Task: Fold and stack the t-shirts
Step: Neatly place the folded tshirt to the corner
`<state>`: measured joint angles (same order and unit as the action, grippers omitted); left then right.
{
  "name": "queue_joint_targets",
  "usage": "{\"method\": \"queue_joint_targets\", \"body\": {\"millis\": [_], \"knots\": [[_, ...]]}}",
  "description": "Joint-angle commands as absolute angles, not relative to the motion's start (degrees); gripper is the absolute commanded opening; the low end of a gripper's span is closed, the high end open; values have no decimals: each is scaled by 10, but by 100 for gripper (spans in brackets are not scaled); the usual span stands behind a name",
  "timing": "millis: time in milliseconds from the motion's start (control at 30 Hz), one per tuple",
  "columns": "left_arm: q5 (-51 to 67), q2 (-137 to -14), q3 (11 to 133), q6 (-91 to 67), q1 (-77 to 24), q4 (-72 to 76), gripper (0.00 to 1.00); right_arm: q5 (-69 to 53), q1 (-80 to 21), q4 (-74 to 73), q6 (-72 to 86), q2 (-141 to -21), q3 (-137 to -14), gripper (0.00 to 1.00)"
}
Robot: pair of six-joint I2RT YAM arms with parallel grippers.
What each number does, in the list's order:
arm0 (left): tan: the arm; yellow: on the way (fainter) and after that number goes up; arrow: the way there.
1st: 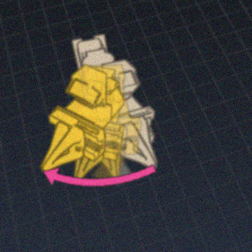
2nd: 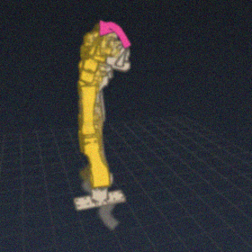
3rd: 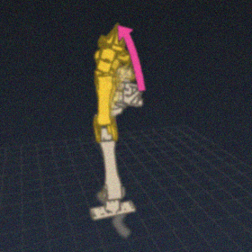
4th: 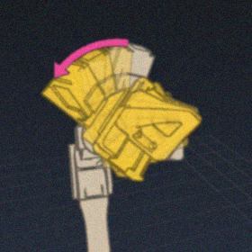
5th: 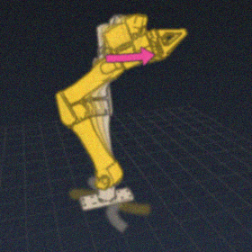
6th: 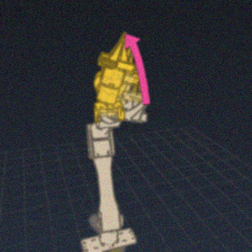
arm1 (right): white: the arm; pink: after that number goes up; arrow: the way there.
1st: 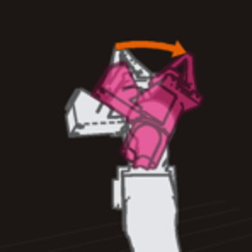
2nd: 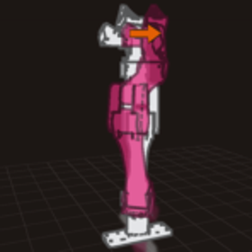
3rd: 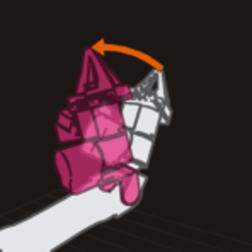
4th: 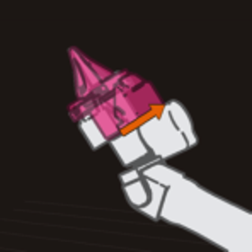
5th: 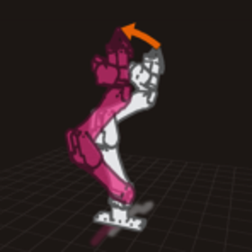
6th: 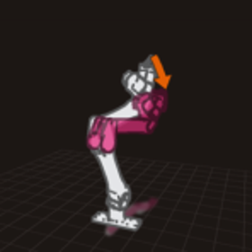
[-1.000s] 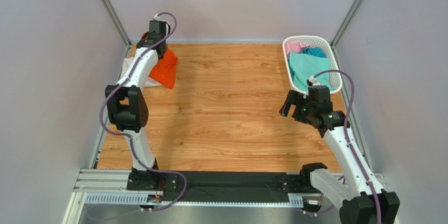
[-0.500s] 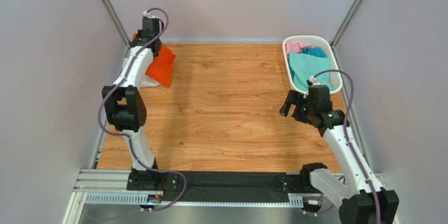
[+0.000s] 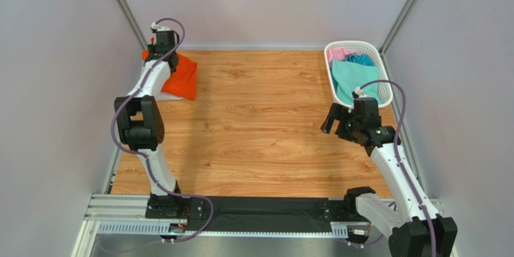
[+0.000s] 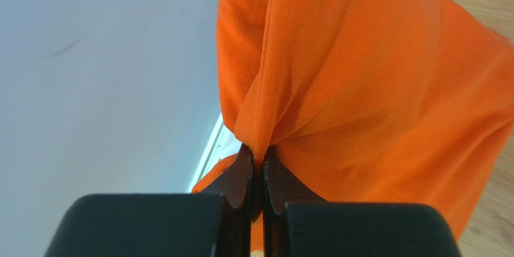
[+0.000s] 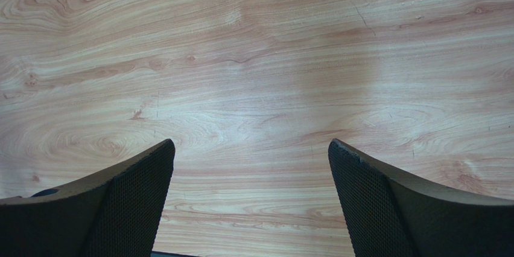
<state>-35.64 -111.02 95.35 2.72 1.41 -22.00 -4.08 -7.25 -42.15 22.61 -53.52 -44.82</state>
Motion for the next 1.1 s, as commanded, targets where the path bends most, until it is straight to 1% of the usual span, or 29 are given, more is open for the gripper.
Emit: {"method": "queue_joint_targets", "body": {"millis": [0, 133, 367, 400, 433, 567, 600, 633, 767, 900, 1067], "knots": [[-389, -1099, 947, 19, 33, -142, 0, -38, -69, -402, 217, -536, -443, 100], [-356, -1123, 953, 29, 54, -127, 0, -26, -69, -402, 220, -536, -443, 100], [-372, -1183, 979, 28, 79, -130, 0, -4, -69, -410, 223, -544, -443, 100], [-374, -1188, 981, 24, 83, -129, 4, -3, -69, -411, 223, -545, -443, 100], [-384, -1195, 979, 21, 88, -125, 10, -3, -69, -412, 222, -546, -443, 100], [-445, -1210, 986, 16, 93, -112, 62, -1, -69, -417, 224, -553, -446, 100], [-453, -1210, 994, 11, 92, -115, 94, 0, -69, -417, 224, -554, -446, 100], [-460, -1209, 998, 4, 92, -123, 100, -1, -69, -417, 224, -554, -446, 100], [-442, -1182, 979, -38, 89, -141, 100, -3, -69, -419, 224, -551, -446, 100], [-414, -1149, 948, -150, 88, -177, 100, -17, -69, -414, 222, -544, -443, 100], [-344, -1082, 891, -249, 84, -191, 100, -40, -69, -405, 218, -539, -439, 100]]}}
